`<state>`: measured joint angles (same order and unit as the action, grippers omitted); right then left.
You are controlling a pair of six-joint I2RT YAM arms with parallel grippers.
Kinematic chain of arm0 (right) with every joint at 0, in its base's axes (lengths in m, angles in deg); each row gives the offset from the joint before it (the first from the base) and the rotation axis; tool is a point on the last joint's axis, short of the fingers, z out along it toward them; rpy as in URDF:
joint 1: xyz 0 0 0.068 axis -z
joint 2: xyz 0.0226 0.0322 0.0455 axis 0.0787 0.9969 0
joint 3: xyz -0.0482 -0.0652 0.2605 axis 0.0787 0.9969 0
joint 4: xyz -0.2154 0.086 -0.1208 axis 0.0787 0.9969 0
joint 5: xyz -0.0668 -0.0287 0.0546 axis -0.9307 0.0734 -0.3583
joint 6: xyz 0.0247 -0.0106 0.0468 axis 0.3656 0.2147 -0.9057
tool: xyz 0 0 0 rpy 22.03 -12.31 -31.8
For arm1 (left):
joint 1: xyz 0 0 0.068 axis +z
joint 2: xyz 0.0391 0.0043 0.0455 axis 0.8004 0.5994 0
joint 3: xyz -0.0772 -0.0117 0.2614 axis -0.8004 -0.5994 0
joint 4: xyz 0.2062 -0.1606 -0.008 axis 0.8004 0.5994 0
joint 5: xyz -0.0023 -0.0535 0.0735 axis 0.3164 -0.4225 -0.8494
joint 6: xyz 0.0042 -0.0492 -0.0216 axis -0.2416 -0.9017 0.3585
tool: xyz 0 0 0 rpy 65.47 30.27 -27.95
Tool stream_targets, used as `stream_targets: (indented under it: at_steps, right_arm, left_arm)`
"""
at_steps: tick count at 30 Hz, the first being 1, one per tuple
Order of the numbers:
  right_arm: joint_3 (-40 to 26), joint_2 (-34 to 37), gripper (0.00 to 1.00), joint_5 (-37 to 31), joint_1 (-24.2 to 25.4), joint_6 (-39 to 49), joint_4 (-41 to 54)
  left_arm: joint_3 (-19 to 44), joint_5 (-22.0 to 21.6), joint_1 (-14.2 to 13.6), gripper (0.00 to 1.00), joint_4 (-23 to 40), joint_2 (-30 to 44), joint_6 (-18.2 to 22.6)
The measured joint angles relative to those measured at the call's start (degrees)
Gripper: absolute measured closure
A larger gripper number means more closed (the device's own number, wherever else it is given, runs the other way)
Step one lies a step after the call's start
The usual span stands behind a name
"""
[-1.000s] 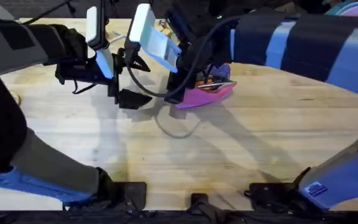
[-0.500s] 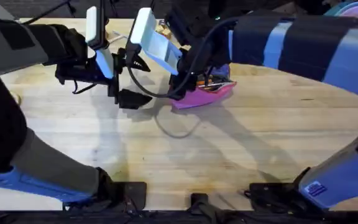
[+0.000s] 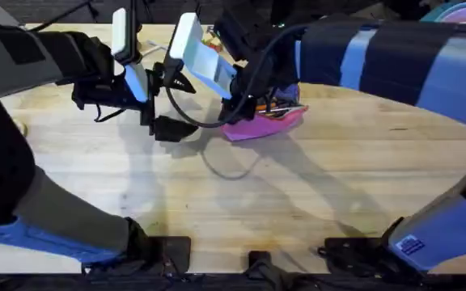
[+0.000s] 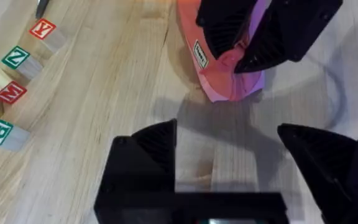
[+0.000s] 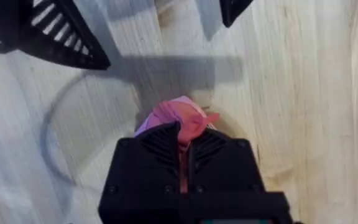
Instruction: Unzip the bag, pick up the pens from the table one at a time and place them inside, then zip the bag closed.
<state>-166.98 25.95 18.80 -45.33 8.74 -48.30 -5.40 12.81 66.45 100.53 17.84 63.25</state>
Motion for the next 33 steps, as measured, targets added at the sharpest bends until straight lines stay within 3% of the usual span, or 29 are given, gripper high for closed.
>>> stream_targets:
  at_steps: [7,19,30,33]
  right_arm:
    - [0.0,0.0,0.964,0.0,0.0,0.0,0.0]
    - [-1.4,0.0,0.942,-0.7,0.0,-1.7,0.2]
    - [-1.4,-0.5,0.905,-0.7,0.0,-2.1,0.9]
    - [-1.5,-1.3,0.846,-0.7,0.0,-2.7,1.0]
  left_arm:
    - [0.0,0.0,0.0,0.007,0.0,0.0,0.0]
    - [0.0,0.0,0.0,0.007,0.0,0.0,0.0]
    - [0.0,0.0,0.0,0.007,0.0,0.0,0.0]
    - [0.0,0.0,0.0,0.007,0.0,0.0,0.0]
